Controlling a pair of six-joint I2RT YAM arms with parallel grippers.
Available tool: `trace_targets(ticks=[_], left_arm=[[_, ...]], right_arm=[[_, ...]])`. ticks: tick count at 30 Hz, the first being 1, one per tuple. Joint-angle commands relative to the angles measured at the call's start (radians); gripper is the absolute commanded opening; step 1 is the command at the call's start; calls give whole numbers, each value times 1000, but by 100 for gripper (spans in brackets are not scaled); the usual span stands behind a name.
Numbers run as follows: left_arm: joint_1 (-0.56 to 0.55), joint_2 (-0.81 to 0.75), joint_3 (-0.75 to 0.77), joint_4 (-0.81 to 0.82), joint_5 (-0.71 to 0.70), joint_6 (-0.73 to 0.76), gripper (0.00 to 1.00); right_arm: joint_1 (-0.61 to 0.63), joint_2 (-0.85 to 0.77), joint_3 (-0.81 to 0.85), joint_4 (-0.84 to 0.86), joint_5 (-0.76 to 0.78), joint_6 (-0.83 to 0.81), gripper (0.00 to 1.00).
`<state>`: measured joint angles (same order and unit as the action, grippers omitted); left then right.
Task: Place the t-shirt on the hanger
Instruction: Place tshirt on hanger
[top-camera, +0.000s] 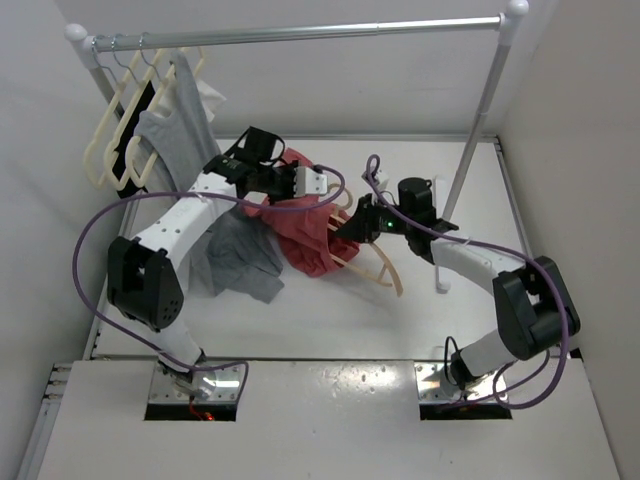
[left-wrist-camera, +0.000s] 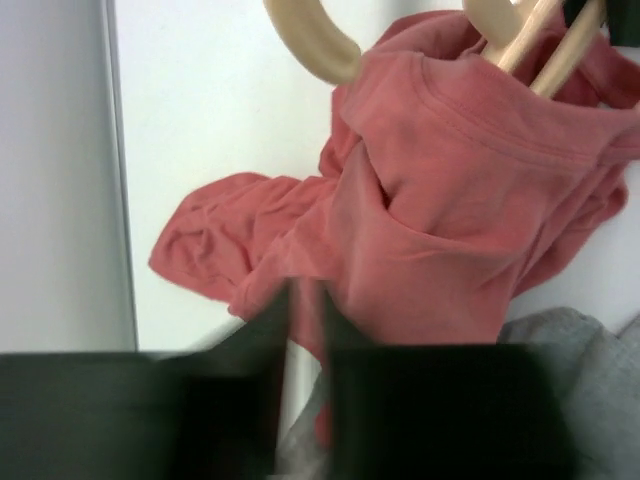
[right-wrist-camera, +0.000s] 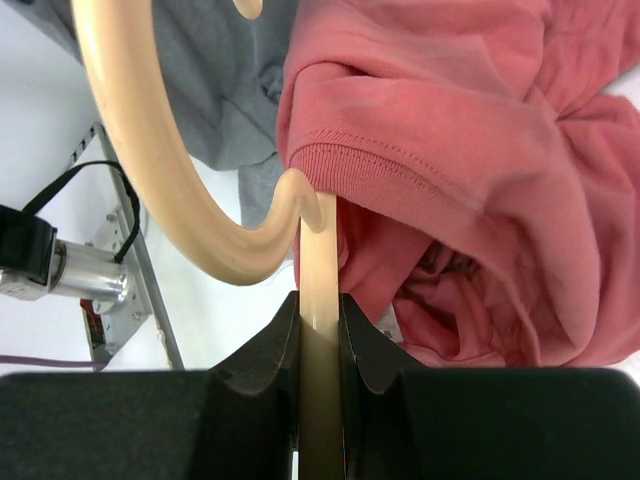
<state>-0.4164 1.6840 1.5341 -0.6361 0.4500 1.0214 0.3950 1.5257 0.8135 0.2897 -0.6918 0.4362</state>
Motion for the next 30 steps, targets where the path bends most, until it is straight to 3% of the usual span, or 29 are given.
trace_targets(ticks=[1, 4, 7, 8, 13, 16, 19, 20, 21, 23, 24, 26, 27, 28, 29, 30], left_arm=[[33, 5, 69, -104, 180, 90, 47], [33, 26, 78, -311, 294, 221, 84], [-1, 63, 66, -329, 294, 258, 91], [-1, 78, 78, -329, 274, 258, 100], [-12, 154, 147, -329, 274, 223, 100], [-21, 174, 147, -356, 285, 271, 94], [-30, 184, 147, -422, 294, 302, 78], [-30, 184, 159, -434, 294, 315, 69], [-30, 184, 170, -456, 294, 315, 52], [-30, 195, 179, -476, 294, 315, 39], [-30, 195, 204, -497, 294, 324, 25], [-30, 206, 213, -525, 294, 344, 11], [-30, 206, 225, -539, 306, 344, 12], [-30, 206, 225, -548, 306, 335, 21], [-30, 206, 225, -548, 315, 319, 39], [-30, 206, 234, -548, 316, 309, 64]], right_arm=[[-1, -73, 7, 40, -48, -46, 0], [8, -82, 7, 31, -48, -73, 0], [8, -82, 18, 31, -58, -73, 0], [8, -82, 27, 31, -58, -86, 0], [8, -105, 38, -41, -68, -158, 0], [8, -124, 38, -55, -55, -188, 0], [8, -134, 38, -46, -45, -200, 0], [8, -134, 48, -46, -45, -209, 0], [8, -134, 58, -46, -45, -226, 0], [8, -125, 68, -92, -45, -247, 0], [8, -125, 69, -101, -45, -258, 0], [8, -115, 69, -113, -45, -270, 0], [8, -114, 79, -127, -45, -271, 0], [8, -102, 79, -138, -45, -271, 0], [8, -93, 90, -138, -45, -271, 0], [8, -93, 90, -152, -45, -280, 0]])
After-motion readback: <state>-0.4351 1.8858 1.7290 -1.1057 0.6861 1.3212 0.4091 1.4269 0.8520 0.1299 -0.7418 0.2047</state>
